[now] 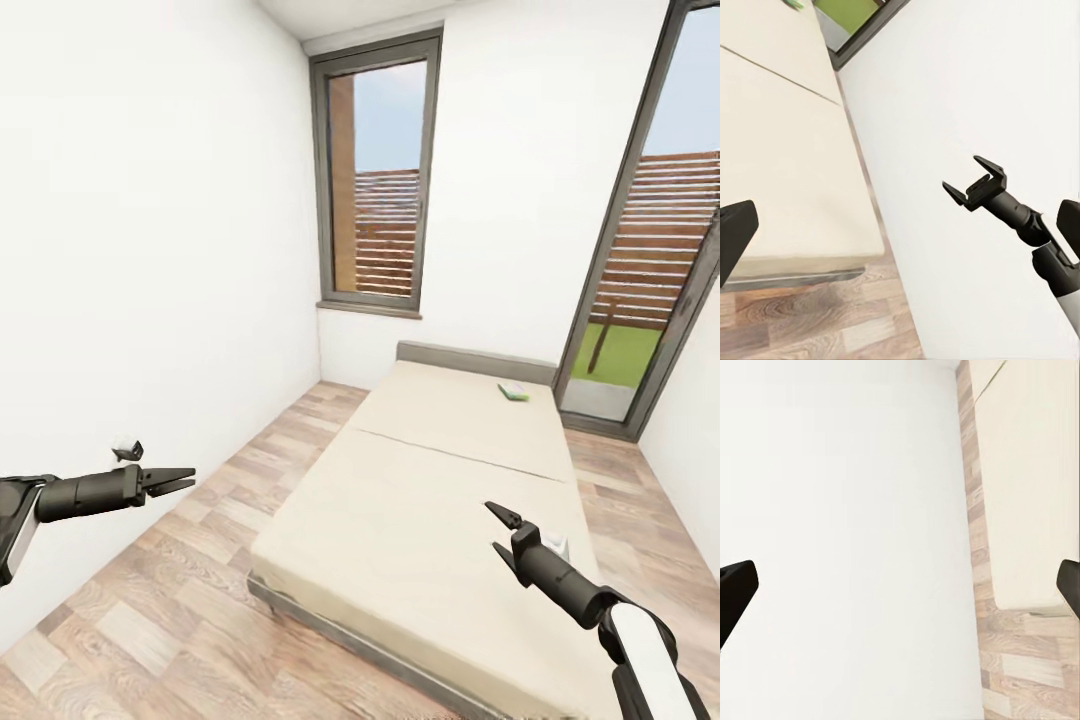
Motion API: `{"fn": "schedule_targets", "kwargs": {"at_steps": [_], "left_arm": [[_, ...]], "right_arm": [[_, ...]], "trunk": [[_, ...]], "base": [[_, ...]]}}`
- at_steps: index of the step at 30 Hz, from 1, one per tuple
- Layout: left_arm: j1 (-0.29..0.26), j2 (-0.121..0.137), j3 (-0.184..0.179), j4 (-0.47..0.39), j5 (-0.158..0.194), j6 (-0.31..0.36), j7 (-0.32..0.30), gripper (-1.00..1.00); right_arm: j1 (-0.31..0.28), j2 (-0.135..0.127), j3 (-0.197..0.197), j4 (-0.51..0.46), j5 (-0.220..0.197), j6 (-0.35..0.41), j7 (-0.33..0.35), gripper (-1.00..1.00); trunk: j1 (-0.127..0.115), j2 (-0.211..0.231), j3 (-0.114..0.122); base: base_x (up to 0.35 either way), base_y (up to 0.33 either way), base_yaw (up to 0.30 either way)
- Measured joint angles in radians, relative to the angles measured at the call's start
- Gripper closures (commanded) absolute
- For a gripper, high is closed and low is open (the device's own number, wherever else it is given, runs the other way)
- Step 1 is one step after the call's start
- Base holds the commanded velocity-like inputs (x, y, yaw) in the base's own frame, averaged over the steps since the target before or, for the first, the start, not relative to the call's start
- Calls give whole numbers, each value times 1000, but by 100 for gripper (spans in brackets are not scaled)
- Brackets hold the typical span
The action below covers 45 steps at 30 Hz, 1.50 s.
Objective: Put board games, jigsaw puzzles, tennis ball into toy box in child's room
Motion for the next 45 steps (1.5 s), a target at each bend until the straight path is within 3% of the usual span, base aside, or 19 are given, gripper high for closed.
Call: {"fn": "schedule_targets", "kwargs": {"at_steps": [21, 22, 29, 34, 36, 40, 42, 45], "left_arm": [[0, -1, -1, 0, -4, -2, 0, -100], [0, -1, -2, 0, -4, -2, 0, -100], [0, -1, -1, 0, -7, -3, 0, -100], [0, -1, -2, 0, -10, -3, 0, -100], [0, -2, -4, 0, -12, -2, 0, -100], [0, -1, -8, 0, -13, -2, 0, -100], [0, -2, -9, 0, -13, -13, 0, -100], [0, -3, -8, 0, -14, -39, 6, -100]], "right_arm": [[0, 1, 10, -2, 18, -25, -4, -100], [0, 1, 10, -3, 27, -26, -4, -100], [0, 9, 18, -76, 206, -29, -14, -100], [0, 14, 102, -199, 408, -28, -134, -100], [0, 20, 150, -217, 450, -28, -195, -100], [0, 29, 263, -229, 482, -28, -311, -100], [2, 32, 348, -233, 491, -27, -432, -100], [2, 33, 405, -235, 494, -26, -542, -100]], "trunk": [[0, 0, 0], [0, 0, 0], [0, 0, 0], [0, 0, 0], [0, 0, 0], [0, 0, 0], [0, 0, 0], [0, 0, 0]], "base": [[0, 0, -228], [0, 0, -33], [0, 0, -10], [0, 0, -1], [0, 0, 0], [0, 0, 0], [0, 0, 0], [0, 0, 0]]}}
